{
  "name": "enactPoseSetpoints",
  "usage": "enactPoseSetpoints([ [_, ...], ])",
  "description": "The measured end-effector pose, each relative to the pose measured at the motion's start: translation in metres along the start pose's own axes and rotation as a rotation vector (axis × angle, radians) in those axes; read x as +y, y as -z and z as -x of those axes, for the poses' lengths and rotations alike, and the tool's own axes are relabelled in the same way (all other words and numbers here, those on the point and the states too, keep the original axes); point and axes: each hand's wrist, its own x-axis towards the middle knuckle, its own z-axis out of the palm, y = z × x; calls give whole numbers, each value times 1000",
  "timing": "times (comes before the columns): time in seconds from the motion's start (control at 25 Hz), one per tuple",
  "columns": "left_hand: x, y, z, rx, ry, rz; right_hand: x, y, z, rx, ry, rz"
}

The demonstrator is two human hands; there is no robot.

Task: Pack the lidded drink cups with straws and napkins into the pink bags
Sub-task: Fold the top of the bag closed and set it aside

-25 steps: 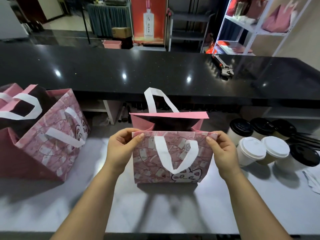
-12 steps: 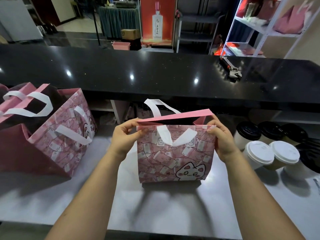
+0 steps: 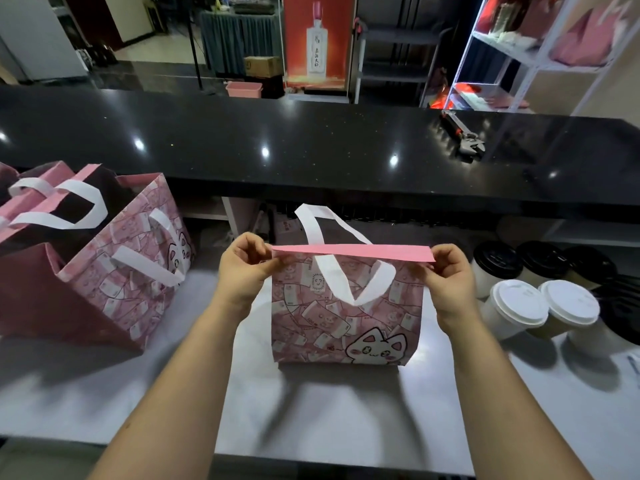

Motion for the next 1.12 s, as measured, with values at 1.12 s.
enactPoseSetpoints([
  [1.12,-4,-76,18,-74,-717,-1205,-24,-68,19,-187,688,1177],
])
